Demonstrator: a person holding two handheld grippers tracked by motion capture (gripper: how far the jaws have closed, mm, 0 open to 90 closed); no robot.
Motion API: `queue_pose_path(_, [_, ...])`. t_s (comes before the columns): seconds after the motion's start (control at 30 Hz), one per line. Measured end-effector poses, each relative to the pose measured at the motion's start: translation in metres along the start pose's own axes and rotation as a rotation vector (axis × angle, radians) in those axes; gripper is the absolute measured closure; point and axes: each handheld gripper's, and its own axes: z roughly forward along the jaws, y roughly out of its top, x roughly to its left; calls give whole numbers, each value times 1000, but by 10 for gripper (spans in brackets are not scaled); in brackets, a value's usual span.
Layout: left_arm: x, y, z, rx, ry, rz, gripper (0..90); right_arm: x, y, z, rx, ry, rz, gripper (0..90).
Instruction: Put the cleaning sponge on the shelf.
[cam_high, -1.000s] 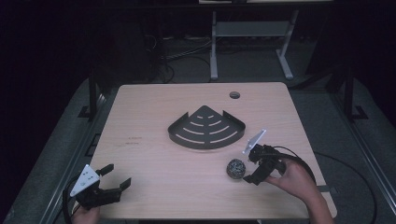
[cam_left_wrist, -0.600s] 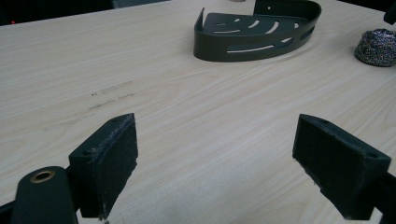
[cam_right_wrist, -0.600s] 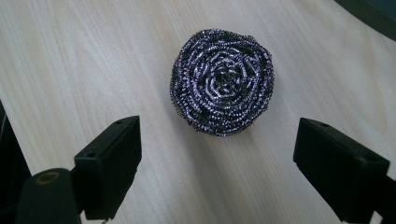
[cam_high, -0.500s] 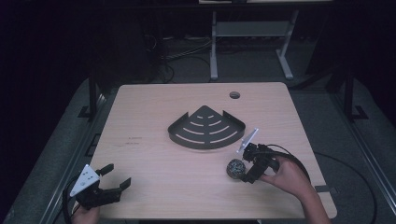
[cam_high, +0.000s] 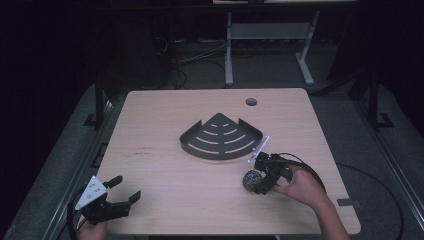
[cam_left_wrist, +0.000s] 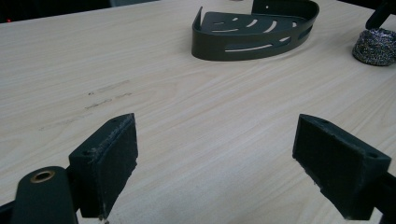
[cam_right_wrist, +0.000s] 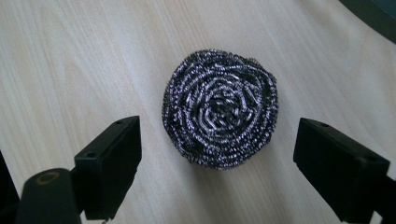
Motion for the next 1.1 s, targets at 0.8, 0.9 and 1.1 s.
queue_pose_path(0.8, [0, 1, -1, -4, -1, -3, 133, -3, 17, 16, 80, 12, -38, 213])
queue_pose_path(0.9, [0, 1, -1, -5, -2, -4, 133, -4, 17, 18, 87, 12, -43, 237])
queue_pose_path(1.1, [0, 1, -1, -6, -2, -4, 133, -3, 18, 18, 90, 21, -57, 308])
